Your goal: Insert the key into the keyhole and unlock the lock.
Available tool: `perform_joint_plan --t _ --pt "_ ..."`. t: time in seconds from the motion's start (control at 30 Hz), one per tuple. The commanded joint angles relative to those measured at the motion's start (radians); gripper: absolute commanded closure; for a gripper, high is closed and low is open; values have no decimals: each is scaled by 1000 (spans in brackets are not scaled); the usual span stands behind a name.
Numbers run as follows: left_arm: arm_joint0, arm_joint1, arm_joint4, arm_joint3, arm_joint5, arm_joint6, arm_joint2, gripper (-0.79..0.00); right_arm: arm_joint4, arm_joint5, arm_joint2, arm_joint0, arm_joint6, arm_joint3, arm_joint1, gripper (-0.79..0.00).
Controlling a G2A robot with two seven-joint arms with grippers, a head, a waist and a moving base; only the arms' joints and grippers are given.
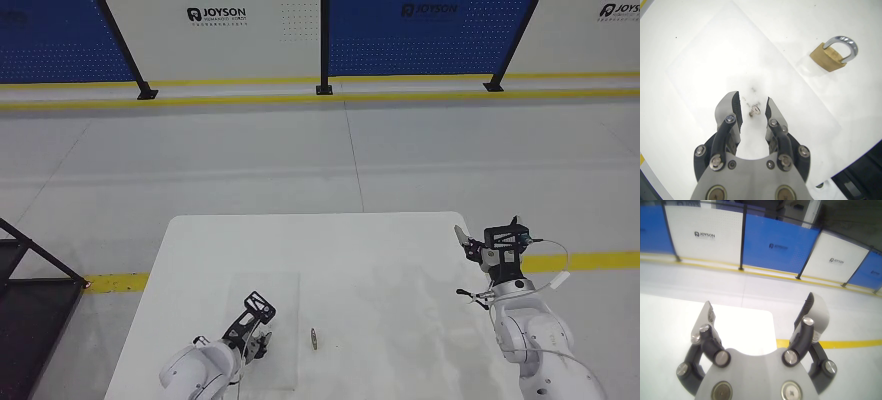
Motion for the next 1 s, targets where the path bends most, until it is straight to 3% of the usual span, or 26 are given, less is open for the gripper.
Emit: perform_joint_plan --t 0.0,0.43,0.67,0.97 --pt "-5 0 7 6 7 0 6 -286 0 0 0 0 0 0 0 -785" --pt "-18 1 19 30 17 -6 25 -252 0 0 0 0 0 0 0 -785" --pt "-14 3 20 24 26 14 23 -83 0 0 0 0 0 0 0 -785" --pt "9 7 23 0 38 50 1 -18 0 0 0 0 0 0 0 -785"
